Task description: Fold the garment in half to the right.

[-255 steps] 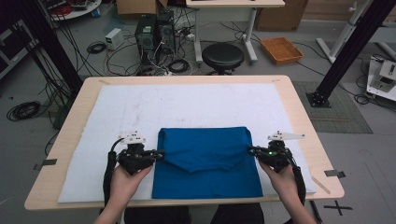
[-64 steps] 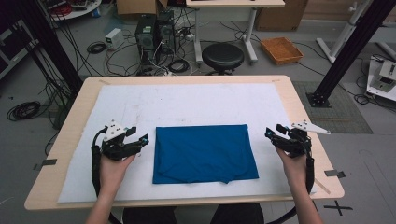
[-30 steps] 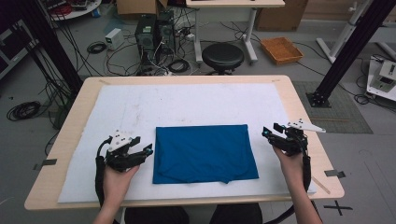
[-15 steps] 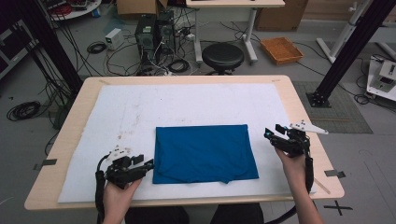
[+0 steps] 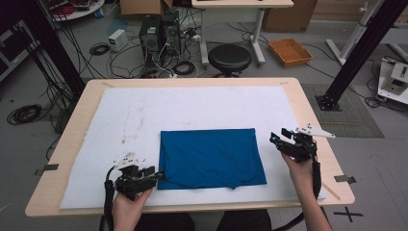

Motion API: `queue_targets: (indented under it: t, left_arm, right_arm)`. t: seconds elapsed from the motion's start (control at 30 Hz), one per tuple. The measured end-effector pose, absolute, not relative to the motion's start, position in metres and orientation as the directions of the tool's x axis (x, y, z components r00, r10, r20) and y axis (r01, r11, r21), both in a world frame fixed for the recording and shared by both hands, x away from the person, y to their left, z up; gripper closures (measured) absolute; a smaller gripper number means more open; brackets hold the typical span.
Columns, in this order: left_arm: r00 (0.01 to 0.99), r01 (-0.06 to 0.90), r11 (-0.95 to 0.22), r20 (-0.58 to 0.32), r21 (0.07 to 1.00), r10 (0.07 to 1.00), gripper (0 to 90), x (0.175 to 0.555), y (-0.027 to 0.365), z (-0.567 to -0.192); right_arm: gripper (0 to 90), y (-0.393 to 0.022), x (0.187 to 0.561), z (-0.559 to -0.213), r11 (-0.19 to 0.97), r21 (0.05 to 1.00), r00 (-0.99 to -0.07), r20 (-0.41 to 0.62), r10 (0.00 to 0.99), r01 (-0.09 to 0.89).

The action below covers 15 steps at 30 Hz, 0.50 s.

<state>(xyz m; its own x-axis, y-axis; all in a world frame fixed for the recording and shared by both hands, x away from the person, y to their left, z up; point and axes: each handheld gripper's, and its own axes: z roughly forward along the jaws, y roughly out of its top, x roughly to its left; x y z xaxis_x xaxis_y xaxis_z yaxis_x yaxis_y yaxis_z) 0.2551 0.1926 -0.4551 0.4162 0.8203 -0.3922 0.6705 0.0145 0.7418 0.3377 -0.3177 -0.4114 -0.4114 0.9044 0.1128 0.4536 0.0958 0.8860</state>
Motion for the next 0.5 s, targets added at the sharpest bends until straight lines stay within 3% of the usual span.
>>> queue_targets:
  t: [0.4,0.5]
  left_arm:
    - [0.386,0.673,0.019,-0.373,0.739,0.844,47.7,0.255,0.182,-0.455]
    - [0.365,0.671,0.024,-0.358,0.741,0.86,51.3,0.254,0.178,-0.454]
  right_arm:
    - [46.9,-0.312,0.338,-0.412,0.11,0.885,-0.426,0.106,0.899,0.452]
    - [47.0,-0.31,0.338,-0.412,0.116,0.885,-0.43,0.102,0.897,0.451]
